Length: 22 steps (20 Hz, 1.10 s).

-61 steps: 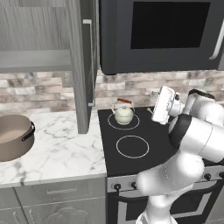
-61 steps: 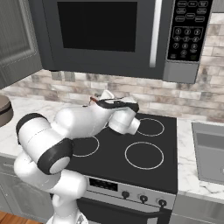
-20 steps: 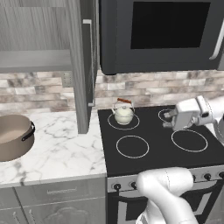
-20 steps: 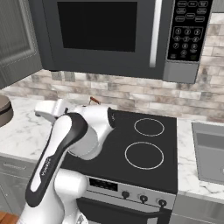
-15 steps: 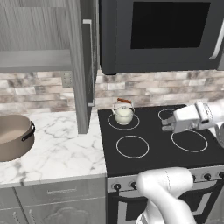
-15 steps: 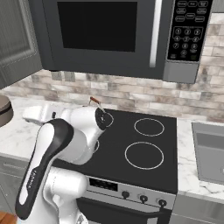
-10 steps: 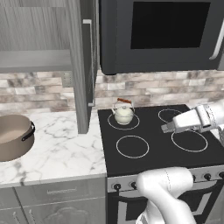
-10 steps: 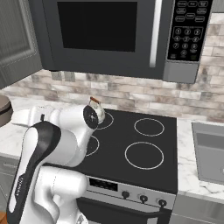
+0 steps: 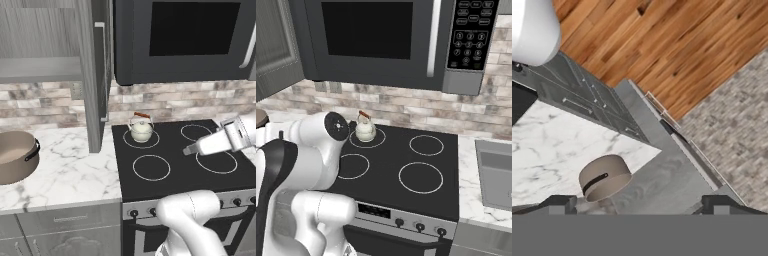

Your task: Pick the kettle from the cabinet and place it on a stove burner. Then pick the pot from the counter and place it on another stove burner. Finally, turn both burners on.

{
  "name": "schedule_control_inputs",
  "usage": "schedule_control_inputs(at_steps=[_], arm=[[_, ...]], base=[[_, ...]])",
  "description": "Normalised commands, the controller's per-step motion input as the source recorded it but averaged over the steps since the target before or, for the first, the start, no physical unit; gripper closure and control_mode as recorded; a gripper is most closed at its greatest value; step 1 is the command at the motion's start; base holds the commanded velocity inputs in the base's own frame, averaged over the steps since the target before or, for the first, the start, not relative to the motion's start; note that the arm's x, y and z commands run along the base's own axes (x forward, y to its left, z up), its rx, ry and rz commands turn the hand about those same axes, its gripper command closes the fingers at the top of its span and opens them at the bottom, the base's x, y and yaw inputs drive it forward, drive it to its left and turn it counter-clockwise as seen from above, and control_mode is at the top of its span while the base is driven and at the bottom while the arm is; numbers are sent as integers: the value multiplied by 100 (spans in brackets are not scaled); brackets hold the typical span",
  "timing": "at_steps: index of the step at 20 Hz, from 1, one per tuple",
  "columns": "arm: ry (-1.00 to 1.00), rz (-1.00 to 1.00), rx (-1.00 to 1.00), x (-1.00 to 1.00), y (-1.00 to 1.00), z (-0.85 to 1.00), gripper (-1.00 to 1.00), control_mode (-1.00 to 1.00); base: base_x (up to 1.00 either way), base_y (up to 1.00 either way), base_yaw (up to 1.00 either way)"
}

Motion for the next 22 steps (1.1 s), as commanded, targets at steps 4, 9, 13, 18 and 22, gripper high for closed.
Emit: schedule_control_inputs(at_steps=[4,9,13,18,22], arm=[[0,0,0,0,0,0,-100,-100],[-7,0,0,-19,0,0,-100,-100],[0,0,0,0,0,0,-100,100],[0,0,0,0,0,0,-100,100],[0,0,0,0,0,0,-100,100]], base=[[0,0,0],[0,0,0],[-62,0,0],[-56,9,0],[-49,20,0]])
